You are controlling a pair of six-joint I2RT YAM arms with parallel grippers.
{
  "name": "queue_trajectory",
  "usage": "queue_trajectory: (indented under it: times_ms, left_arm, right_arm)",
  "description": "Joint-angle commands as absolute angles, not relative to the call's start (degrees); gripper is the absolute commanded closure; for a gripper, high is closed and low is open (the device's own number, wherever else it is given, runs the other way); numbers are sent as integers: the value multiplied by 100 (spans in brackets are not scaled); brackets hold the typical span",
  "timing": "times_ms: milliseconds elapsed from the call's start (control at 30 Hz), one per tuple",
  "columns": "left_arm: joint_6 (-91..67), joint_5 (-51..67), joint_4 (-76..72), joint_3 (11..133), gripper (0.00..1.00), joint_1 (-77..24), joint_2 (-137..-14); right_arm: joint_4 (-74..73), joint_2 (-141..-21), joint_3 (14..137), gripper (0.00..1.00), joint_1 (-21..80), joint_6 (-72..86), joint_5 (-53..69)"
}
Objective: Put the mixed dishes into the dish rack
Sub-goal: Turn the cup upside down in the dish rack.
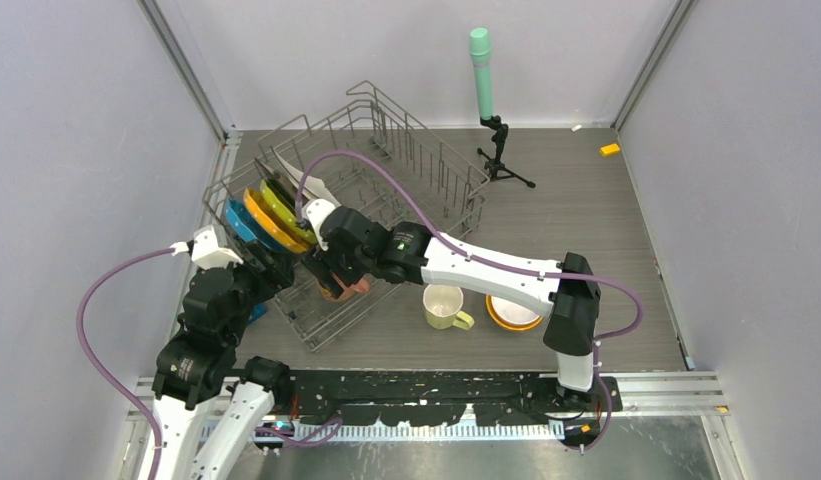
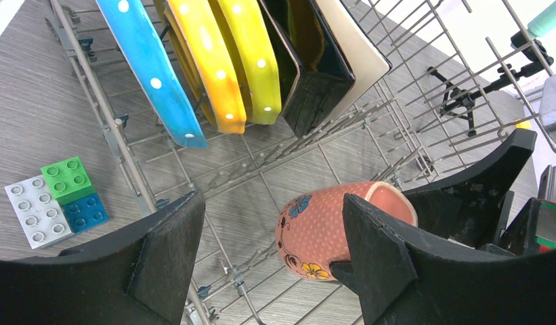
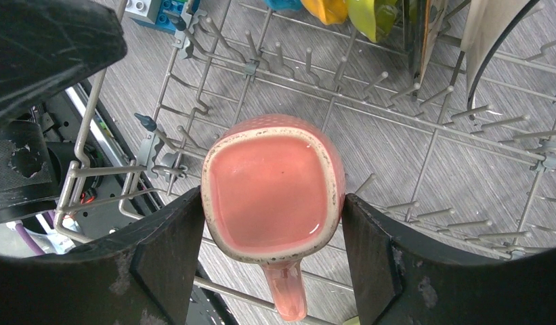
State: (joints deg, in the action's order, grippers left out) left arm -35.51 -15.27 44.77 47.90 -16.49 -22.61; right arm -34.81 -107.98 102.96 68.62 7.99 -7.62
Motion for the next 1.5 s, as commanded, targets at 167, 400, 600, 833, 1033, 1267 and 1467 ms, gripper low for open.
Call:
queue_trajectory:
  times_ms: [167, 400, 600, 833, 1033, 1267, 1467]
  left_arm:
    - [-3543, -1539, 4378, 4791, 23, -1670, -2215]
    - [-3551, -1533, 4398, 4801, 23, -1670, -2191]
    - [-3551, -1538, 4418, 4781, 23, -1670, -2173]
    - [-3554, -1529, 4400, 4754, 23, -1670, -2179]
    - [-3553, -1547, 4403, 4764, 23, -1670, -2182]
    - [-3559, -1547, 4412, 4751, 23, -1670, -2173]
    - [-3564, -1546, 4405, 4764, 23, -1670, -2197]
  right_arm:
    - [-3160, -10786, 10465, 100, 6883, 922, -1109]
    - [-3151, -10820, 10388, 100, 6731, 1039, -1139]
    - [-3128, -10796, 10264, 100, 6596, 1050, -900]
    - [-3212, -10864, 10296, 100, 6557, 1010, -322]
    - [-3360, -10743, 10490, 100, 6557, 956, -664]
    - [-3255, -10407, 10464, 100, 6531, 954, -632]
    - [-2996, -10209, 10294, 100, 6530, 1050, -500]
